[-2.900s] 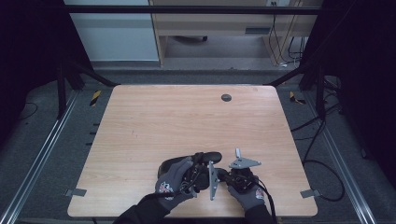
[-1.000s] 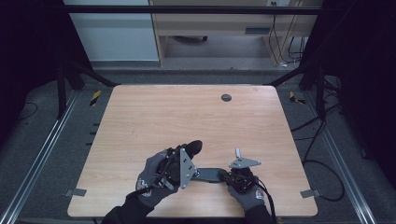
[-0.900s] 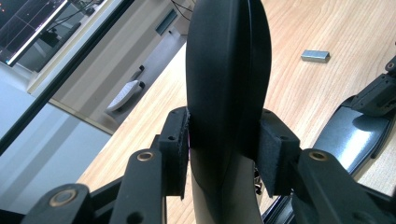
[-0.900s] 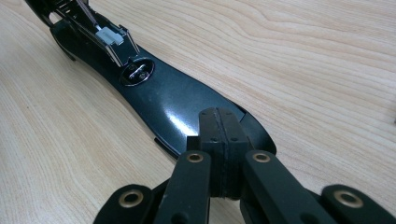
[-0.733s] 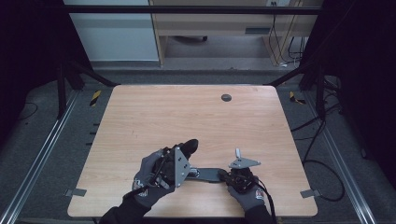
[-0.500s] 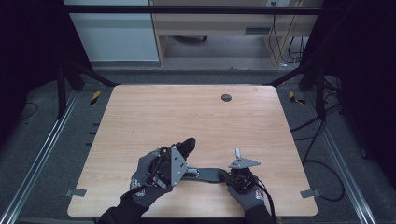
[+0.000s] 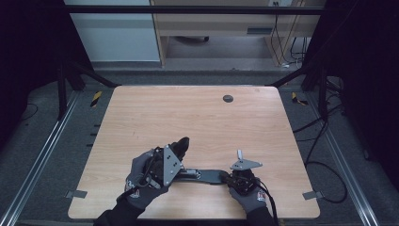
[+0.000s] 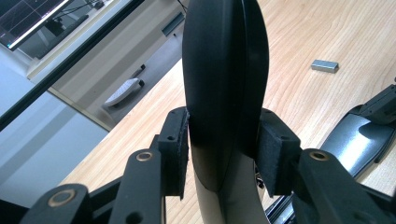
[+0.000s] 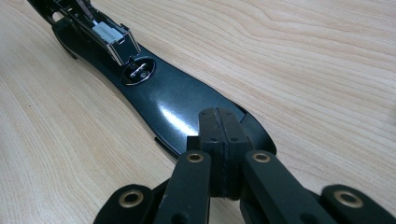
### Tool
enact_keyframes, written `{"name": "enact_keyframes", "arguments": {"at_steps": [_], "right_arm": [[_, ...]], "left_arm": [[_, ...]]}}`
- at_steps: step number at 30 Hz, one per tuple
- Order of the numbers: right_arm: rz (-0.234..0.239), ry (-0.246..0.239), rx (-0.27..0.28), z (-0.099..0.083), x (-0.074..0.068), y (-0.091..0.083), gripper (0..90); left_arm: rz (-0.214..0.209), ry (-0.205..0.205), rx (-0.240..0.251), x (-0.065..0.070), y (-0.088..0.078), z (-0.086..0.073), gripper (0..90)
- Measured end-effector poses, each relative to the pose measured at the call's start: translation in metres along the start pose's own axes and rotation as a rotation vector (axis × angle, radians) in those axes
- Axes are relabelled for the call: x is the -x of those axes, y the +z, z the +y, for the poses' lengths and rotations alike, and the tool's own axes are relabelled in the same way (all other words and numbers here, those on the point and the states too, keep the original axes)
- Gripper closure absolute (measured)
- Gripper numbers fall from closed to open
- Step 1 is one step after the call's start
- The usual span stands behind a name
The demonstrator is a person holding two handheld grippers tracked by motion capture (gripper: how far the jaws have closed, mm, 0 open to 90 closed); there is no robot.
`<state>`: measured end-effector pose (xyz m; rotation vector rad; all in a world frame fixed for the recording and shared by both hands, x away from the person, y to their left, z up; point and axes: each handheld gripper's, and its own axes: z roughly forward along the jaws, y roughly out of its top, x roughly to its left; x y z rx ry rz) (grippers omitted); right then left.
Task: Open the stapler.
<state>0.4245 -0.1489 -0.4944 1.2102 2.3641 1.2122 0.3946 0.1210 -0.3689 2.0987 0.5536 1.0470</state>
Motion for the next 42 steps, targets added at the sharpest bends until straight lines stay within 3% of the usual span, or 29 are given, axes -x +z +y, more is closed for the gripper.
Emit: {"name": "enact_keyframes", "arguments": {"at_steps": [42], "right_arm": [[0.001, -0.016, -0.001, 0.000, -0.001, 0.001, 90.0]], "left_arm": [[0.005, -0.158, 0.024, -0.032, -0.022, -0.023, 57.3]]}}
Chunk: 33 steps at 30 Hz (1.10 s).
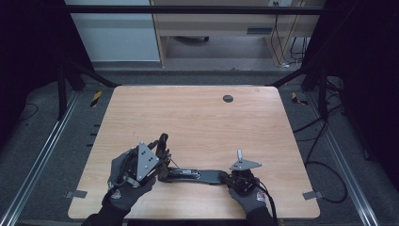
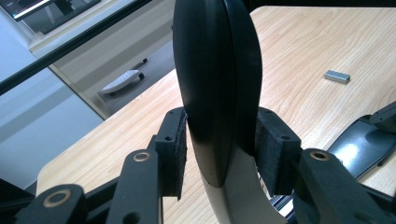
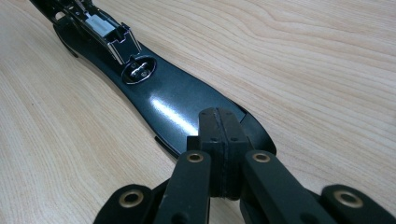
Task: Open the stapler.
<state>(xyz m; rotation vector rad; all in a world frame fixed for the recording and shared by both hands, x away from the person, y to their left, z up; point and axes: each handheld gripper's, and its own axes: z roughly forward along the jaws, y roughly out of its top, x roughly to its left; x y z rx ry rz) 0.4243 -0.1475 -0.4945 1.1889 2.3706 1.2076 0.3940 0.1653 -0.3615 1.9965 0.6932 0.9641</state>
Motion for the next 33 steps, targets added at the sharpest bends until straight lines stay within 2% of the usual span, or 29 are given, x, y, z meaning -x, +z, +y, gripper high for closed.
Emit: {"name": "enact_keyframes", "arguments": {"at_steps": [16, 33], "right_arm": [[0.003, 0.003, 0.003, 0.000, 0.000, 0.001, 90.0], [0.005, -0.003, 0.002, 0.000, 0.000, 0.001, 90.0]], "left_arm": [[0.003, -0.045, 0.004, -0.009, -0.004, -0.006, 57.1], [0.008, -0.069, 0.011, -0.015, -0.007, -0.011, 56.6]]}}
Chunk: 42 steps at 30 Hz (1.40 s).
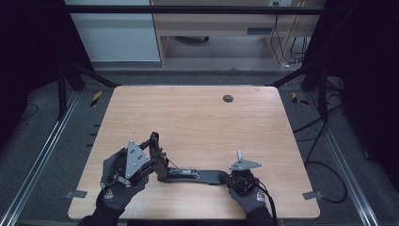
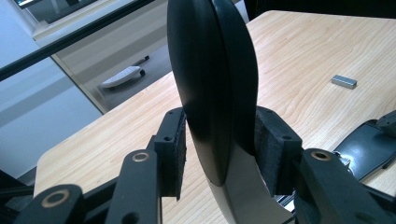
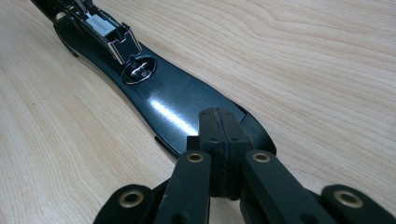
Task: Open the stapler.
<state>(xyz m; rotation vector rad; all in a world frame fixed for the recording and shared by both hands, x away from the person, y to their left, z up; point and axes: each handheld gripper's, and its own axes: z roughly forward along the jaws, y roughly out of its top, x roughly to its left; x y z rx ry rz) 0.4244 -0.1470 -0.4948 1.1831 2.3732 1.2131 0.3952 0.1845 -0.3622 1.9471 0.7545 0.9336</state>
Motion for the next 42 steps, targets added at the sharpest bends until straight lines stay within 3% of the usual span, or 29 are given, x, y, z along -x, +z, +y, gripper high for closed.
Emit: {"name": "enact_keyframes", "arguments": {"at_steps": [25, 27, 28, 34, 42], "right_arm": [[0.004, 0.003, 0.000, 0.000, 0.000, 0.000, 90.0], [0.003, 0.003, 0.000, 0.000, 0.000, 0.000, 90.0], [0.003, 0.003, 0.001, 0.000, 0.000, 0.000, 90.0], [0.004, 0.007, -0.002, 0.000, 0.000, 0.000, 90.0], [0.004, 0.003, -0.001, 0.000, 0.000, 0.000, 90.0]], "left_arm": [[0.001, -0.050, 0.017, -0.012, -0.006, -0.011, 56.1], [0.024, -0.053, 0.005, -0.013, -0.007, -0.012, 55.8], [0.035, -0.057, -0.002, -0.015, -0.008, -0.014, 55.0], [0.000, -0.176, 0.019, -0.036, -0.014, -0.032, 54.6], [0.016, -0.168, 0.018, -0.034, -0.014, -0.032, 54.3]]}}
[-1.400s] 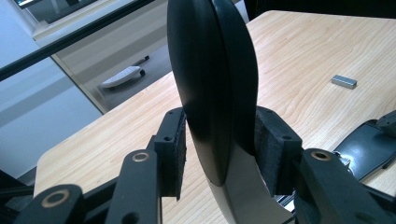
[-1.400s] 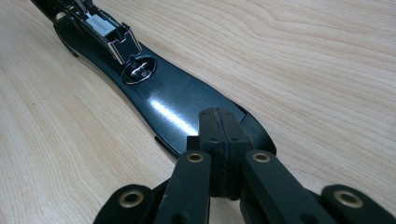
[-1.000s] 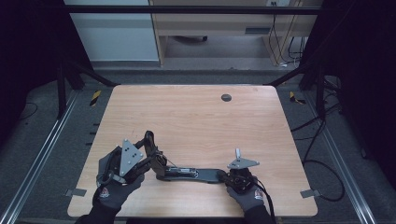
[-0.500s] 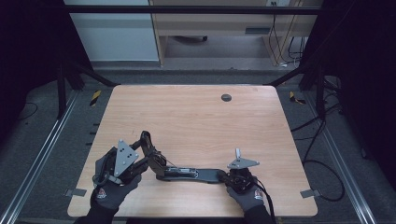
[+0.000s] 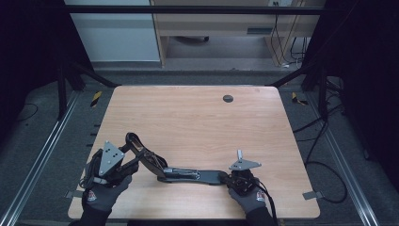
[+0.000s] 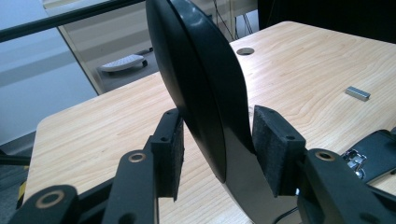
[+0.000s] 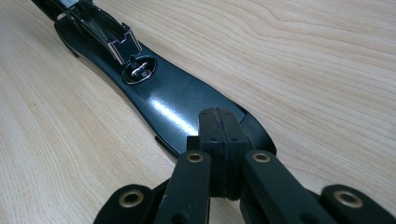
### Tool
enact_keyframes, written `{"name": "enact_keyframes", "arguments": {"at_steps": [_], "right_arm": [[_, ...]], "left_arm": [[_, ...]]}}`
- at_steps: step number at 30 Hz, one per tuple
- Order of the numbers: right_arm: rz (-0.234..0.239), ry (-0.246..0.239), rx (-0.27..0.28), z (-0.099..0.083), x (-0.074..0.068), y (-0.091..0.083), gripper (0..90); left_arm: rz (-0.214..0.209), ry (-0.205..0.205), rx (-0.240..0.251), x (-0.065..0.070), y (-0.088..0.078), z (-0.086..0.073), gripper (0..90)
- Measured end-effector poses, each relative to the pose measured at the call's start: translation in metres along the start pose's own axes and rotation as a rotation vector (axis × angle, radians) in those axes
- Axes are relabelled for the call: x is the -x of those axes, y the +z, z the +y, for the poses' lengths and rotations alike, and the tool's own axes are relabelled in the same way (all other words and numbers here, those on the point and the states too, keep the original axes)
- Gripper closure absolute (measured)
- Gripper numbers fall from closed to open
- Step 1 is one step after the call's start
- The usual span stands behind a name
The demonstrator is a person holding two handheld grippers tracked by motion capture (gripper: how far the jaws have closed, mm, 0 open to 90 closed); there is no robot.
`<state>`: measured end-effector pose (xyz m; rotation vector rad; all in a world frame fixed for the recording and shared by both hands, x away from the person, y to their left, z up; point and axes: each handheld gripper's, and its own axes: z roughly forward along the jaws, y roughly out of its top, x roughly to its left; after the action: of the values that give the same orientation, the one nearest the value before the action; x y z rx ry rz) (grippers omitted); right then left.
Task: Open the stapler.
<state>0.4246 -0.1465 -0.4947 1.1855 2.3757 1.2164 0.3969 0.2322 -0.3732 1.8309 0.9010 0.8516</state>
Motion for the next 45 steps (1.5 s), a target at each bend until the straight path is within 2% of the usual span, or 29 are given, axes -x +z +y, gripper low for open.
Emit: {"name": "enact_keyframes", "arguments": {"at_steps": [14, 21, 45], "right_arm": [[-0.002, -0.001, -0.006, 0.000, -0.001, 0.000, 90.0], [-0.005, -0.003, -0.005, 0.000, -0.001, 0.000, 90.0], [-0.006, -0.009, -0.006, 0.001, -0.001, 0.000, 90.0]], "left_arm": [[0.024, -0.028, 0.007, -0.008, -0.003, -0.010, 52.3], [0.031, -0.029, 0.006, -0.013, -0.004, -0.015, 50.4], [0.039, -0.060, -0.056, -0.028, -0.004, -0.021, 45.4]]}}
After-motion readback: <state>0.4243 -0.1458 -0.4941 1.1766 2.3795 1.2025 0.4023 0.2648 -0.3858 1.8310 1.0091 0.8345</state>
